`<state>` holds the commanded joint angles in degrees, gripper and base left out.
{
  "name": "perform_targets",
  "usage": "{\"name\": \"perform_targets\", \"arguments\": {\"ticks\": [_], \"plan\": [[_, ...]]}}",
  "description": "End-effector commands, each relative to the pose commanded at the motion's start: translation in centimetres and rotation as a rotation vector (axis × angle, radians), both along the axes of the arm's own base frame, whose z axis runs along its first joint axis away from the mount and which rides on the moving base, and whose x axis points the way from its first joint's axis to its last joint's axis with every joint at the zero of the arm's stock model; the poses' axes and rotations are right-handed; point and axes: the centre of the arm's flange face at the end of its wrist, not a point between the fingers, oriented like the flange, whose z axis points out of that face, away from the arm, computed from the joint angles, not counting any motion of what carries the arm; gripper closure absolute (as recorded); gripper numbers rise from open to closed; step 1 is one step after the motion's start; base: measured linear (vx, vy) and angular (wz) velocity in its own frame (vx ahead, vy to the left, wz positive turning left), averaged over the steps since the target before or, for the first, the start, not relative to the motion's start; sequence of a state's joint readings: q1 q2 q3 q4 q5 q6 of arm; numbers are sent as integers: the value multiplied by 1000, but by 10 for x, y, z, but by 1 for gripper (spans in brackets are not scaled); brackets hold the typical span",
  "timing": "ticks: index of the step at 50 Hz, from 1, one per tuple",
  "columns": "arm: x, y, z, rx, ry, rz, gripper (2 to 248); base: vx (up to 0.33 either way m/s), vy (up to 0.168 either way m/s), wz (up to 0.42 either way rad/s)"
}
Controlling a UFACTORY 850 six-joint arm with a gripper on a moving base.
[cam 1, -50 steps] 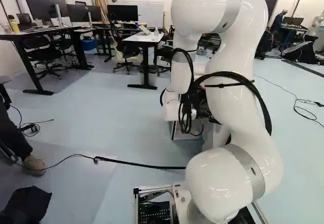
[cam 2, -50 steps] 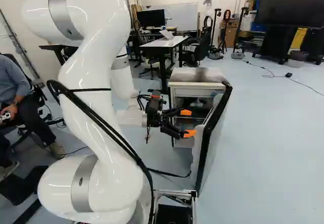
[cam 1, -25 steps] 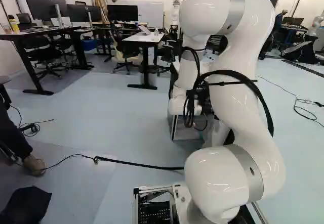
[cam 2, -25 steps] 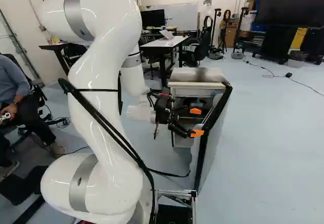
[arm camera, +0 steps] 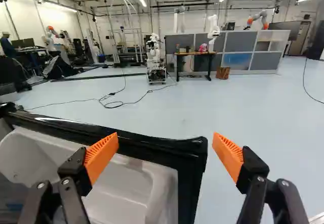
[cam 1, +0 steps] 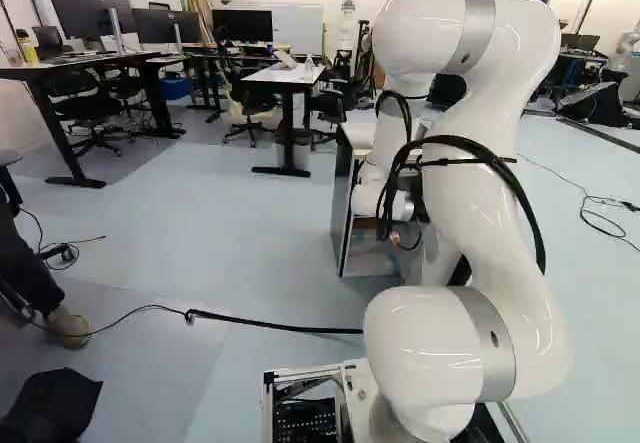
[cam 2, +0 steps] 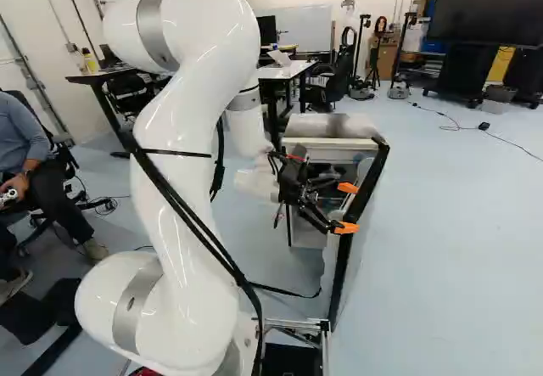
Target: Open the fridge door
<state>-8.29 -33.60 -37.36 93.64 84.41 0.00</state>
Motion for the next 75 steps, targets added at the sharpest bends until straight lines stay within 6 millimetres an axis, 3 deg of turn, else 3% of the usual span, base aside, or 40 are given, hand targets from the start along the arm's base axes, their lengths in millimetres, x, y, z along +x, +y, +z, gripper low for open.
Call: {"name": "perform_targets", "arguments": {"ticks": [75], "plan": [[18,-193,2,-7,-218,-463,3,0,0,0]]}}
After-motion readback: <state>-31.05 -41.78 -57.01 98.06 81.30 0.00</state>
